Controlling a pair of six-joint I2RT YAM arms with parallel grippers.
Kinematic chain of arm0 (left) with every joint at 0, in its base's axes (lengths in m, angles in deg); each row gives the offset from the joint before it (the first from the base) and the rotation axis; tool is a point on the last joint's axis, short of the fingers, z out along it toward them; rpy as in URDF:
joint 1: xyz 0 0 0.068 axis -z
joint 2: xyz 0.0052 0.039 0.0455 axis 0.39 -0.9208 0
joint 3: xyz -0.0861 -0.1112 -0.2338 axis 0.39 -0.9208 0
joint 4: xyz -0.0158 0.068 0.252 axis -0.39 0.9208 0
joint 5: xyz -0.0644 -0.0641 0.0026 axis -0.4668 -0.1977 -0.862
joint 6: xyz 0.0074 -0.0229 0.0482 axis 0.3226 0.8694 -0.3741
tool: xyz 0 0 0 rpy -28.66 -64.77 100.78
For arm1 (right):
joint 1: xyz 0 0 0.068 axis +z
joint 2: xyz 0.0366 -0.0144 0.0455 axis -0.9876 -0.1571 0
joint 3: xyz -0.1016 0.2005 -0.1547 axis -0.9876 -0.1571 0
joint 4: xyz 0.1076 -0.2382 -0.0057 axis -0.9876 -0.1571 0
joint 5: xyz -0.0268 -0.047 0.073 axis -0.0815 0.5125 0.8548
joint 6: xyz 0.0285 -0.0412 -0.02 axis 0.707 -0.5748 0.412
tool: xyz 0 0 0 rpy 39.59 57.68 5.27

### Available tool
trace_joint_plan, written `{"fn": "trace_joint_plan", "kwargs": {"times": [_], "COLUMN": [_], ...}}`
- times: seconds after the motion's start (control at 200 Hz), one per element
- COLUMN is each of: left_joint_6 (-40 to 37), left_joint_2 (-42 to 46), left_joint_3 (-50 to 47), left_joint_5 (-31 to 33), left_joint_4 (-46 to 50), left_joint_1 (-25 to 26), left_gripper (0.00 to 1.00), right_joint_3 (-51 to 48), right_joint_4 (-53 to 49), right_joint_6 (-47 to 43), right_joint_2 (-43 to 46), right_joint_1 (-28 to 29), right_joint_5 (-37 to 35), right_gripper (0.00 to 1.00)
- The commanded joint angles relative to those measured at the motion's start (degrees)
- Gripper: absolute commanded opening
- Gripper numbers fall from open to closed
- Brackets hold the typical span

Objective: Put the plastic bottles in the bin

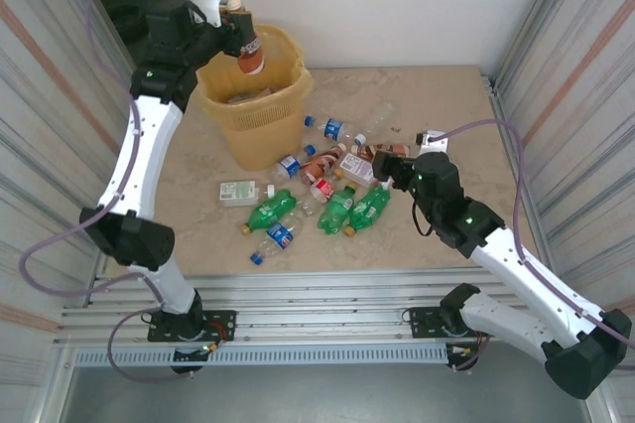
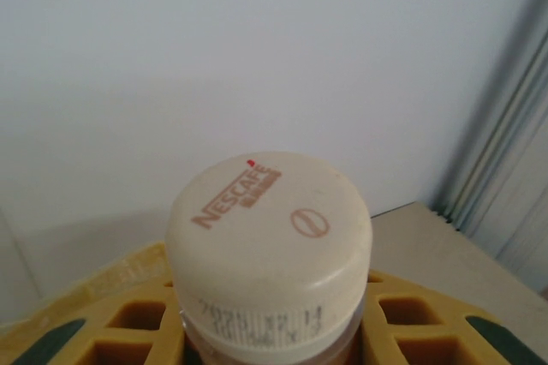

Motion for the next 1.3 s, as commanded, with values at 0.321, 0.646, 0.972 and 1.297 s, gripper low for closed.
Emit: {"fn": "trace_joint_plan", "kwargs": {"times": [0.321, 0.646, 0.972, 1.297], "left_joint_6": [-8.4, -11.3, -12.4, -11.7], "left_joint_2": [-11.4, -17.1, -21.7, -23.8], "left_joint_3": [8.2, 10.4, 10.5, 11.3], "left_joint_5": [5.8, 6.4, 8.6, 9.1], "left_joint_4": [10.6, 14.6, 16.5, 17.6], "left_joint_1": [-1.2, -1.2, -1.2, -1.2], "left_gripper": [0.11, 0.11, 0.20, 0.53], "right_joint_3": [5.5, 10.4, 10.4, 10.7], "right_joint_4": [-14.5, -23.6, -23.9, -24.3], "right_joint_6": [11.4, 17.7, 20.6, 17.1], "right_joint_2": [-8.1, -17.6, -21.3, -22.4], "right_joint_1": [-4.0, -4.2, -4.5, -4.4], "right_joint_5": [-3.2, -4.6, -2.6, -4.2], "right_gripper": [0.98, 0.98, 0.98, 0.98]}}
